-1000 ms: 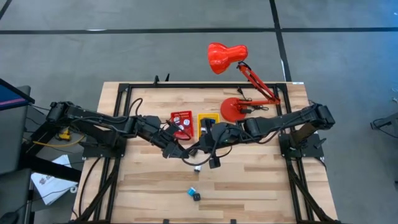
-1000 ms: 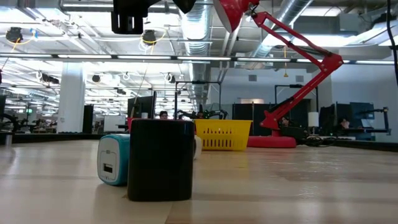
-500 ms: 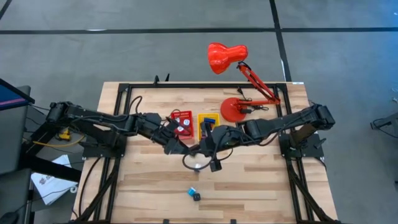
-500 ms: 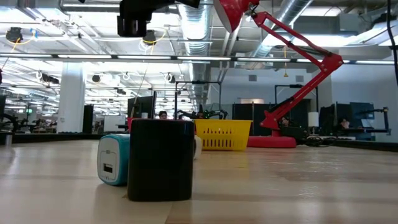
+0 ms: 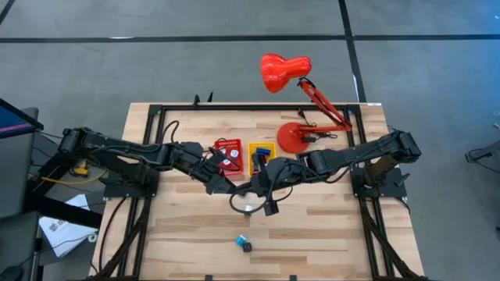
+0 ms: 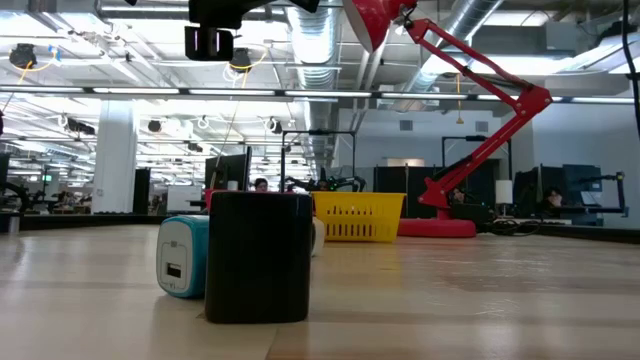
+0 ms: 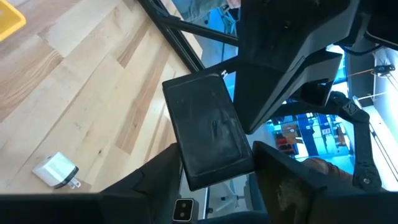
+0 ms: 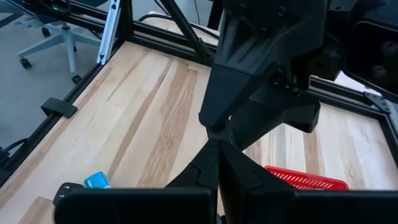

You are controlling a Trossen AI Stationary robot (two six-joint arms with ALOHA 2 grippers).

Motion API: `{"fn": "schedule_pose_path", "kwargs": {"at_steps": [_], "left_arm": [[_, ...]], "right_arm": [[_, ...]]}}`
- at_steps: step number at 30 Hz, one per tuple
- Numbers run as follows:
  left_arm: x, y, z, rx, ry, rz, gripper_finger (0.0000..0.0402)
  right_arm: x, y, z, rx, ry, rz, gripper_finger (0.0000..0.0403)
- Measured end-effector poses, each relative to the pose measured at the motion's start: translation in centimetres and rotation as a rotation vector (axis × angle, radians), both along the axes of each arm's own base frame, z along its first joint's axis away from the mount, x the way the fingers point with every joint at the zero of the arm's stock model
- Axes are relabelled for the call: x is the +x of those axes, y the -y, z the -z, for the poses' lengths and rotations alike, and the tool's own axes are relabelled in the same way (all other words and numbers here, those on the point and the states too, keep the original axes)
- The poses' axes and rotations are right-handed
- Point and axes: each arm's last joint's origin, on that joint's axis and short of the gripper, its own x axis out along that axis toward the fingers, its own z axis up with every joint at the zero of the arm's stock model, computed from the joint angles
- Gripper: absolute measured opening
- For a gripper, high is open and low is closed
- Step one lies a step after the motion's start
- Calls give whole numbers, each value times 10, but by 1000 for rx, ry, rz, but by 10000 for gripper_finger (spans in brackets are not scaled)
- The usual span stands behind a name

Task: Pick & Place Office items
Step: Put the black digital timer into the yellow basket

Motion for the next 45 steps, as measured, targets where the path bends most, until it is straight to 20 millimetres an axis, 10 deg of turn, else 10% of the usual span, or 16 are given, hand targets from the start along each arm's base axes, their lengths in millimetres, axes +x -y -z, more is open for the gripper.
{"fn": "schedule_pose_path", "kwargs": {"at_steps": [15,32,45], "left_arm": [[0,0,-1,-1,7,0,157],[2,0,-6,-15,62,4,160],[2,0,-8,-64,58,-11,158]], "right_arm": [[-2,1,-4,-22,17,-3,11],[-17,4,-28,39,85,15,245],[-12,6,-17,78,31,8,211]]}}
